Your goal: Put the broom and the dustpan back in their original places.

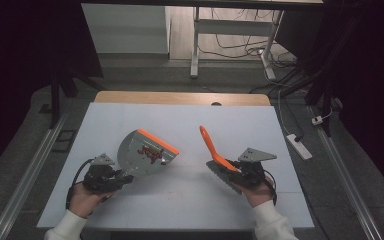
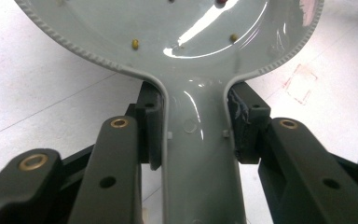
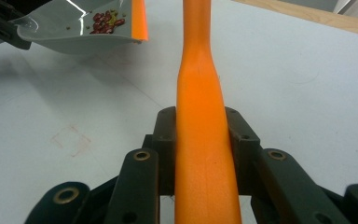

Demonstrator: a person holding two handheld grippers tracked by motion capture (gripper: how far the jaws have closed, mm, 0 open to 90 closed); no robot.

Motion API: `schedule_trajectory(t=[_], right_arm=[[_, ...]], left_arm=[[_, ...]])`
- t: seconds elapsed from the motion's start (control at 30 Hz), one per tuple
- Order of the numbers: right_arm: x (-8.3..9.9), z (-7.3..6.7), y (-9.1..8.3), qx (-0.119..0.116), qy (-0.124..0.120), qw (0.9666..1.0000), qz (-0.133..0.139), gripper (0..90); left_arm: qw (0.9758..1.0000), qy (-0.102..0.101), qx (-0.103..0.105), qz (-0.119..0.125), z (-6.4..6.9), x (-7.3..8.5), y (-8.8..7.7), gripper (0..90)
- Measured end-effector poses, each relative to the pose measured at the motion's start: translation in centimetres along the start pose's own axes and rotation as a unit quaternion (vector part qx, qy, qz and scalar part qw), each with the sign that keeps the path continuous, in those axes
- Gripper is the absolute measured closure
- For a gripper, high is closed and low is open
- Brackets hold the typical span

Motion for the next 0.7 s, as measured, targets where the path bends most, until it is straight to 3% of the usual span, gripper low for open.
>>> schedule_trajectory(t=[0.2, 0.7], right_arm=[[0.4, 0.3, -0.2, -0.008, 0.008, 0.9999, 0.001, 69.8], [1.3, 1.0, -1.5, -0.014, 0.029, 0.9995, 0.005, 69.8]], left_arm=[[0.9999, -0.011, -0.005, 0.008, 0.0, 0.1, -0.3, 61.5], [0.9977, -0.05, -0.042, 0.014, -0.3, 1.0, -0.4, 61.5]])
Point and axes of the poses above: each handheld gripper's, and its own axes: y roughly forward along the jaws, x roughly out of its underside, z roughly to its right, the point moved 7 cm from there along y, roughly forward along the jaws, and after that the axes turned 11 degrees about -z, right-handed, at the moved point
